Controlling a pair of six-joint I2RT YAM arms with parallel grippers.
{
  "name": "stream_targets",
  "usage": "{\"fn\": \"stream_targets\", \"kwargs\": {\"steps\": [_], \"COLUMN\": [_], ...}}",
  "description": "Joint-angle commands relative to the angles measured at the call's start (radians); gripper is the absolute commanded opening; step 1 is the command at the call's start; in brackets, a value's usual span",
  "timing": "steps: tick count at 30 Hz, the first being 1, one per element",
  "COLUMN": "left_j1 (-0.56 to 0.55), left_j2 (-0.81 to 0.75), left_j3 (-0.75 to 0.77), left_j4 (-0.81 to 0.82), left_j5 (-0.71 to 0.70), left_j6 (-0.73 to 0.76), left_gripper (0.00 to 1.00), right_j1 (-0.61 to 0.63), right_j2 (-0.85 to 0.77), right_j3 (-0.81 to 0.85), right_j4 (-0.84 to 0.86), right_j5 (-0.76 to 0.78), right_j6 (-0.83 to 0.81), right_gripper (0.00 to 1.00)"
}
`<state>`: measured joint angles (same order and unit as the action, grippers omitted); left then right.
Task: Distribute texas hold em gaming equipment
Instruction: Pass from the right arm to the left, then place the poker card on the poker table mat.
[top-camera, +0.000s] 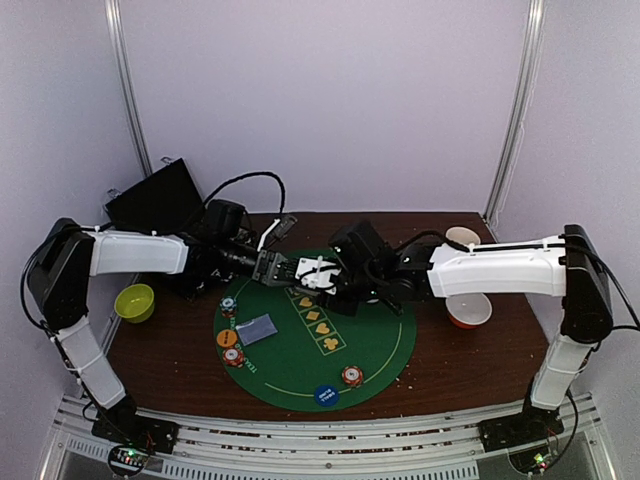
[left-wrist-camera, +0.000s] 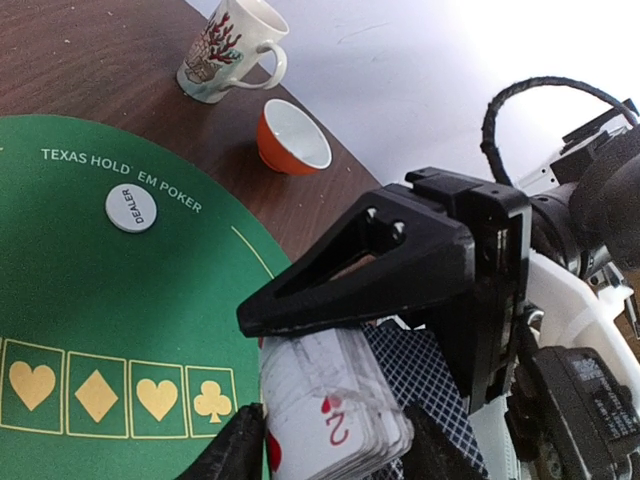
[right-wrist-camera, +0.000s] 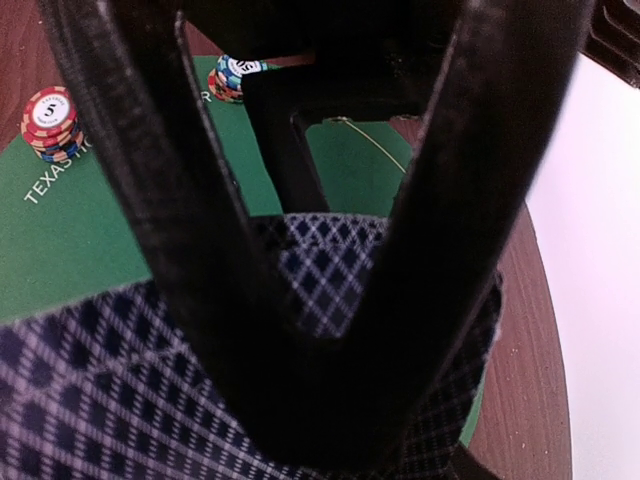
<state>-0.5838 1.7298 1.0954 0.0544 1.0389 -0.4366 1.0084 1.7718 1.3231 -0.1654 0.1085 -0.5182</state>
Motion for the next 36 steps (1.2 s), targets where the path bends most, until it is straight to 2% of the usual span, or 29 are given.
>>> {"fn": "stream_targets", "kwargs": {"steps": [1, 4, 7, 11, 14, 17, 22, 30, 36], "left_j1": [-0.013, -0.013, -0.013, -0.014, -0.016, -0.023, -0.077, -0.156, -0.230], "left_j2": [0.024, 0.026, 0.011, 0.002, 0.050, 0.112, 0.230, 0.490, 0.630], "left_j3": [0.024, 0.023, 0.017, -0.014, -0.037, -0.002, 0.080, 0.258, 0.424], "left_j4": [-0.043, -0.001, 0.000, 0.034, 0.120, 0.155, 0.192, 0.186, 0.063], "left_j5": [0.067, 0.103, 0.110, 0.063, 0.073, 0.042, 0.009, -0.030, -0.013], "left_j6": [0.012, -0.023, -0.006, -0.025, -0.089, -0.100, -0.156, -0.247, -0.198], "left_gripper": [0.42, 0.25, 0.01, 0.00, 0.00, 0.00, 0.00, 0.00, 0.00], "right_j1": [-0.009, -0.009, -0.013, -0.016, -0.017, -0.026, -0.042, -0.049, -0.104], "right_j2": [0.011, 0.011, 0.021, 0.017, -0.004, -0.014, -0.109, -0.301, -0.373], "right_j3": [0.038, 0.046, 0.063, 0.053, 0.021, 0.012, -0.104, -0.222, -0.256], "right_j4": [0.004, -0.010, -0.029, -0.044, -0.066, -0.162, -0.221, -0.446, -0.515], "right_j5": [0.073, 0.059, 0.051, 0.039, -0.013, -0.056, -0.073, -0.064, -0.137], "right_j6": [0.024, 0.038, 0.058, 0.093, 0.130, 0.200, 0.377, 0.657, 0.789], "right_gripper": [0.45, 0.46, 0.48, 0.57, 0.71, 0.86, 1.00, 1.00, 1.00]}}
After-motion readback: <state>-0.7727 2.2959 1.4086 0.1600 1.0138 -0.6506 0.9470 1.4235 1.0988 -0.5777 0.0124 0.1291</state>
